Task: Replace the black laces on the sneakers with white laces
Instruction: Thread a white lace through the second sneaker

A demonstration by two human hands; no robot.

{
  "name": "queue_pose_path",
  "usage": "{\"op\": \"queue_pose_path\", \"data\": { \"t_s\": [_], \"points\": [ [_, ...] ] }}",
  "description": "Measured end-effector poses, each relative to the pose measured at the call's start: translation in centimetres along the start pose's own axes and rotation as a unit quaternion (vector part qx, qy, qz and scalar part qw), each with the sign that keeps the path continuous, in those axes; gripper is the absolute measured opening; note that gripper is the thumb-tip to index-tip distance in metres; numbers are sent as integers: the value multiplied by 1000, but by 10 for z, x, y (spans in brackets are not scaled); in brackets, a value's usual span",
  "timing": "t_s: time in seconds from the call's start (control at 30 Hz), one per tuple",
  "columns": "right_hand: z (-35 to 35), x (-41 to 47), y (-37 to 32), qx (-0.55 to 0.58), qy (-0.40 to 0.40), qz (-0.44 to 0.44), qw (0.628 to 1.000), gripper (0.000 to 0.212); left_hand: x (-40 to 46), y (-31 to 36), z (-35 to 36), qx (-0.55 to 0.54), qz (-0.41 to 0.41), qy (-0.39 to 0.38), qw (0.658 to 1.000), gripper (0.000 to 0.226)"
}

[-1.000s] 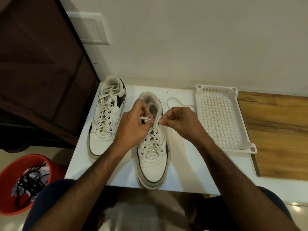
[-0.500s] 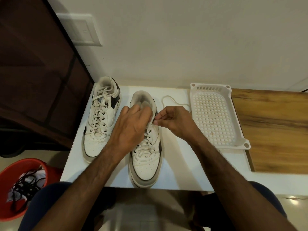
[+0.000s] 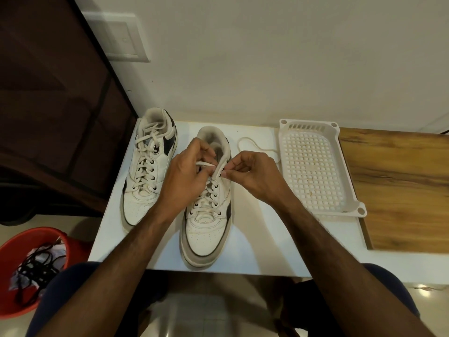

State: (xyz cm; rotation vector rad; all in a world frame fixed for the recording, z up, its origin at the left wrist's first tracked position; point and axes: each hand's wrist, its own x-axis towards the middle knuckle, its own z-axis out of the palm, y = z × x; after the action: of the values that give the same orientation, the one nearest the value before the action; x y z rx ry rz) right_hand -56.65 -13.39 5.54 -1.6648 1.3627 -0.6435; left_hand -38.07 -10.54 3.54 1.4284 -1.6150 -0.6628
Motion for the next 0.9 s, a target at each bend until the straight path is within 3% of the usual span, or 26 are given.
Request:
{"op": "queue_pose_path", "data": {
  "t_s": [0.07,0.23,0.33,0.4,0.5,0.63,0.7,0.73,0.8,0.83,0.9],
  "points": [
    [1,0,-1,-15,-2,-6,1000,8,-1,-1,-4,0,15,-24,1000,35],
    [2,2,-3,-42,-28,-21,998,9,-4,-10,-6,157,69,-74,982,51],
    [-5,3,-5,-176,-28,-63,982,7,-1,-12,-3,130,58,-60,988,49],
    [-22,3,-3,-185,-4,-68,980,6,0,-15,-4,118,46,-60,990,52],
    [-56,-1,0,52,30,-17,998,9,0,-16,-5,112,34,-63,991,57],
    [-46,-1,-10,364,56,2,930,17,0,-15,-5,101,23,-63,993,59],
    [-19,2,-16,424,55,49,903,14,0,-16,-5,85,15,-60,994,59],
    [-9,3,-18,379,48,71,921,10,1,-17,-6,82,17,-60,995,59],
    [1,2,-16,149,-2,77,986,17,2,-17,-6,81,25,-61,995,58],
    [3,3,-13,41,-27,54,997,19,2,-18,-6,82,31,-62,994,58],
    [5,2,-12,-61,-52,24,997,17,3,-20,-6,82,41,-66,994,59]
  ]
}}
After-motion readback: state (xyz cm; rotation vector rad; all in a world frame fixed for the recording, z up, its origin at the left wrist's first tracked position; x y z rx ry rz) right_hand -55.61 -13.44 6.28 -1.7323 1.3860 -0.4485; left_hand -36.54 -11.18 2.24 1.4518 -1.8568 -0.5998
